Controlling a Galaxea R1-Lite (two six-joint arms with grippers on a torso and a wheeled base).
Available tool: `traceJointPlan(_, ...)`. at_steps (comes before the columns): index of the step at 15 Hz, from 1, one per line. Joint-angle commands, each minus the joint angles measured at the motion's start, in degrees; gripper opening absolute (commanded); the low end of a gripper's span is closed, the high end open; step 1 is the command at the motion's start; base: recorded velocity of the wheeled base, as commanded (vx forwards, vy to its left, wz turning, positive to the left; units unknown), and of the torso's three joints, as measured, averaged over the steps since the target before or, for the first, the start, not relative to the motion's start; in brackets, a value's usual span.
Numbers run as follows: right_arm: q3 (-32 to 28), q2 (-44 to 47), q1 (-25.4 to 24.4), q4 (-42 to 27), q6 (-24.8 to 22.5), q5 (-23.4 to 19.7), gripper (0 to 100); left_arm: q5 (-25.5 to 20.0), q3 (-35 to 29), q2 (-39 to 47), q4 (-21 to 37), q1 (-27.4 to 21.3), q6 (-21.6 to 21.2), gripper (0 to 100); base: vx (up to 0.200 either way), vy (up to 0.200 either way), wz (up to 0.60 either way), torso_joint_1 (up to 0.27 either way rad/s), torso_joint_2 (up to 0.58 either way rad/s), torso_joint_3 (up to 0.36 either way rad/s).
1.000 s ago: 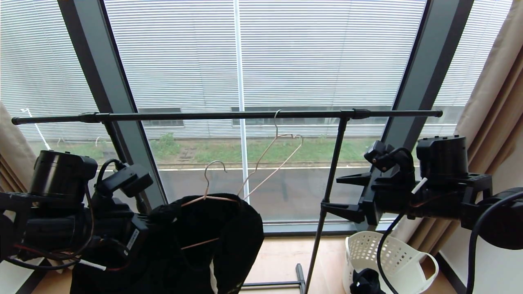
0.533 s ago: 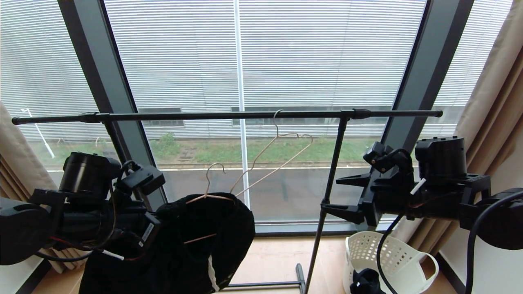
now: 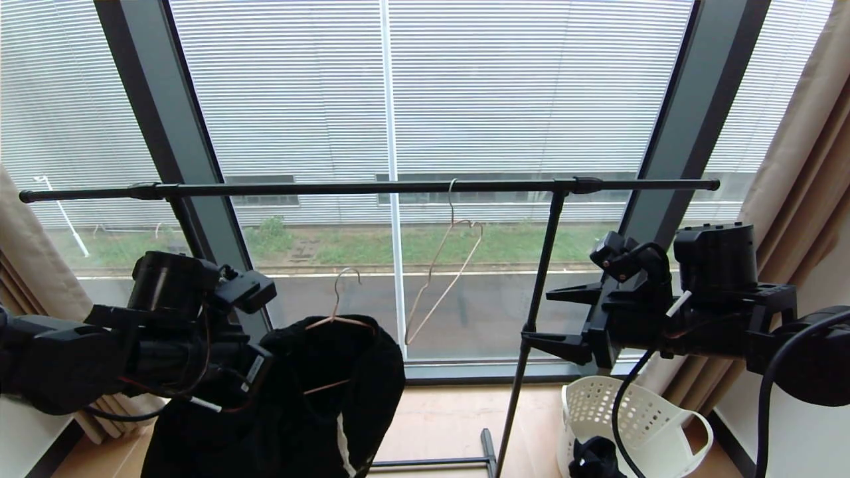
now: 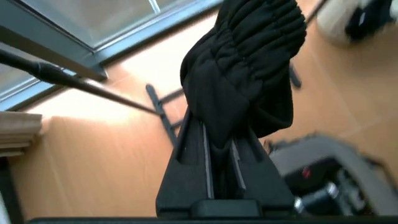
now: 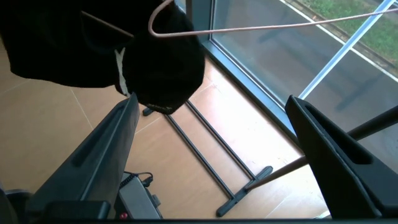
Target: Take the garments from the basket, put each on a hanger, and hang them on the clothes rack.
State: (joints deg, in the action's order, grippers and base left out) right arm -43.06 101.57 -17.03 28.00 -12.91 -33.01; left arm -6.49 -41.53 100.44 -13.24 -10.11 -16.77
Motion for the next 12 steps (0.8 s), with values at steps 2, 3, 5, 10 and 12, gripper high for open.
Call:
traceJointPlan(2, -0.1, 0.8, 0.0, 0.0, 0.0, 0.0, 100, 4.5, -5.9, 4.6, -6.1, -4.5, 10.6, 0, 0.0, 0.0, 0.0, 0.0, 0.0, 0.0)
traceJointPlan(3, -0.1, 1.0, 0.0, 0.0, 0.0, 0.0, 100, 5.1, -7.2, 4.9, -7.5, -5.5, 12.5, 0, 0.0, 0.0, 0.0, 0.0, 0.0, 0.0)
traceJointPlan(5, -0.1, 1.0, 0.0, 0.0, 0.0, 0.0, 100, 5.5, -9.0, 5.0, -9.5, -6.5, 15.5, 0, 0.0, 0.0, 0.0, 0.0, 0.0, 0.0)
traceJointPlan(10, -0.2, 1.1, -0.1, 0.0, 0.0, 0.0, 100, 8.6, -16.0, 7.8, -9.7, -6.6, 17.7, 0, 0.0, 0.0, 0.0, 0.0, 0.0, 0.0)
traceJointPlan(12, -0.3, 1.2, -0.1, 0.0, 0.0, 0.0, 100, 8.7, -17.7, 8.5, -9.7, -6.6, 17.9, 0, 0.0, 0.0, 0.0, 0.0, 0.0, 0.0)
